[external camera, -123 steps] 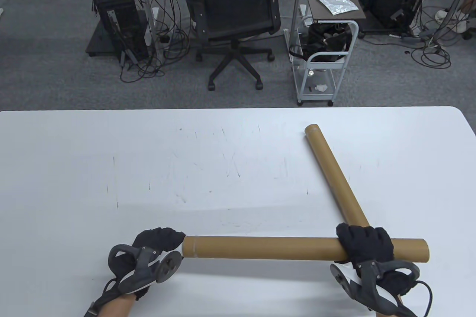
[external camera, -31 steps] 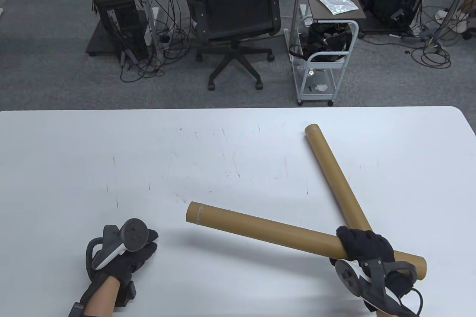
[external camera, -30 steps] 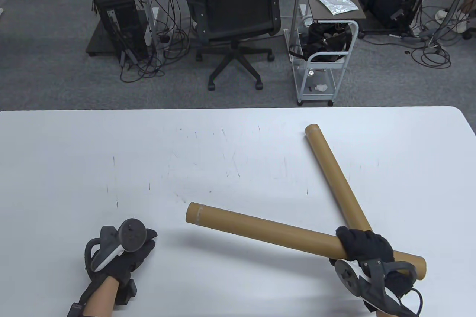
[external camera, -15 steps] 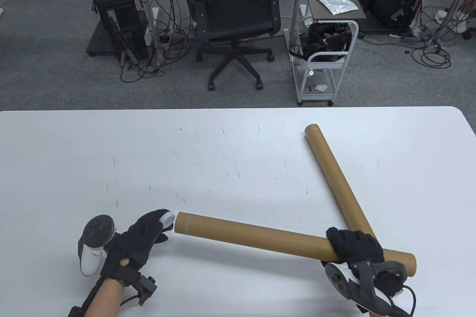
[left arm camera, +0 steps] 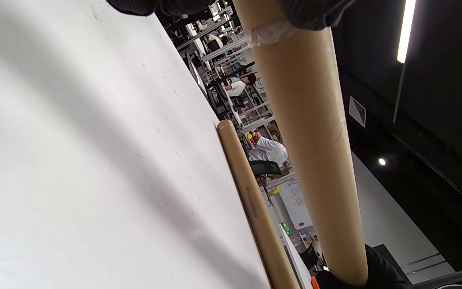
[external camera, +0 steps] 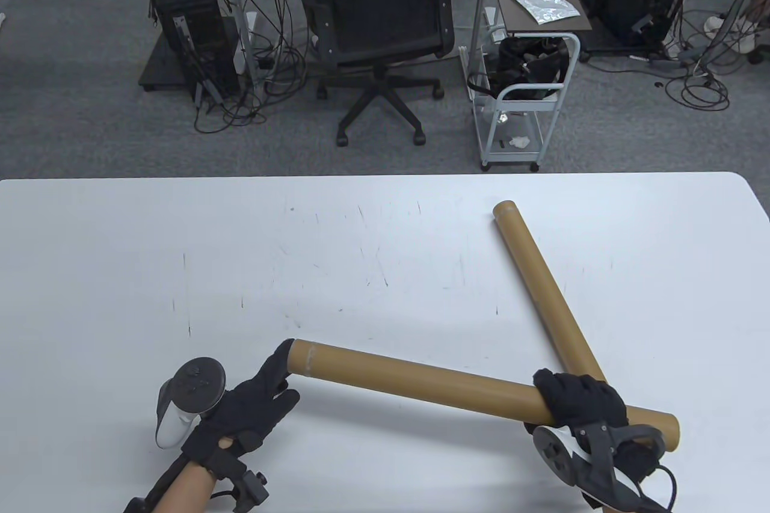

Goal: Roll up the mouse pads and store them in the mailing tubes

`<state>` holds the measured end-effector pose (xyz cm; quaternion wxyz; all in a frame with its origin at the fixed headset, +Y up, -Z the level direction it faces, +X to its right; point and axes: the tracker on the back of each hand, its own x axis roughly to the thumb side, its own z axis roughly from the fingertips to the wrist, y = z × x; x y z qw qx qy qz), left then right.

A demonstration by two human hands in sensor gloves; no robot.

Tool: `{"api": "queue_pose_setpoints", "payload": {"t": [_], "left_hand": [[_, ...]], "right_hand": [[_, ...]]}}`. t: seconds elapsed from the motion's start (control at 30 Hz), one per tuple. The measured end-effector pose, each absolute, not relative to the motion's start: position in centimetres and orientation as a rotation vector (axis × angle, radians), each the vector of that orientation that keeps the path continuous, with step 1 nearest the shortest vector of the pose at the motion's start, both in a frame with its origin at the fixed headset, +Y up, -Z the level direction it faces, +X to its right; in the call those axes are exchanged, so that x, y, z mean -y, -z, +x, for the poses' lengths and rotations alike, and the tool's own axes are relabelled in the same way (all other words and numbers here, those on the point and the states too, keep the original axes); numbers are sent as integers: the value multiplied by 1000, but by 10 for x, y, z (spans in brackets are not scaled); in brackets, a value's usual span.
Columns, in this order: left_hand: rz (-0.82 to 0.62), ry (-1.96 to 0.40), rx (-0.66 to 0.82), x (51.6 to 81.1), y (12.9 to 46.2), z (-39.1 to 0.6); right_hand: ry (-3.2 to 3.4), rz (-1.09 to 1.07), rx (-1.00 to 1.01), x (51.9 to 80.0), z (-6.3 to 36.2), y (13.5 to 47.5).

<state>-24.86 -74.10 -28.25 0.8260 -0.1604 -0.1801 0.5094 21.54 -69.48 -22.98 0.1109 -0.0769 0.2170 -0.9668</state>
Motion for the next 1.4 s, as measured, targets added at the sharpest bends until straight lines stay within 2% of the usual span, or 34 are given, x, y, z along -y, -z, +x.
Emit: {"api": "queue_pose_setpoints", "payload": {"t": [0.1,0.17,0.23,0.33,0.37,0.57,0.77,0.83,0.93,1.07,1.23,1.4], "left_hand": [[-314,-1024,365,739,284,-248],[-251,-844,342,735,282,-248],[-73,-394,322,727,276,-247],[83,-21,293,721,269,-242],[107,23,289,721,267,-240],[157,52,265,722,268,-239],[121,82,234,730,273,-246],[148,103,227,729,272,-249],[174,135,219,727,272,-250],[143,157,222,734,274,-249],[108,231,209,744,281,-243],[101,277,224,748,282,-239]], "right_hand": [[2843,-216,-624,695,215,233],[2845,-195,-613,695,215,235],[2850,-128,-597,692,223,237],[2914,32,-513,687,247,249],[2934,93,-484,686,257,254],[2975,608,-286,687,334,282],[3119,907,67,699,385,302],[3128,975,142,708,397,307],[3144,1027,223,724,410,317],[3180,1050,308,739,417,331],[3245,976,413,750,423,346],[3231,960,421,755,425,350]]}}
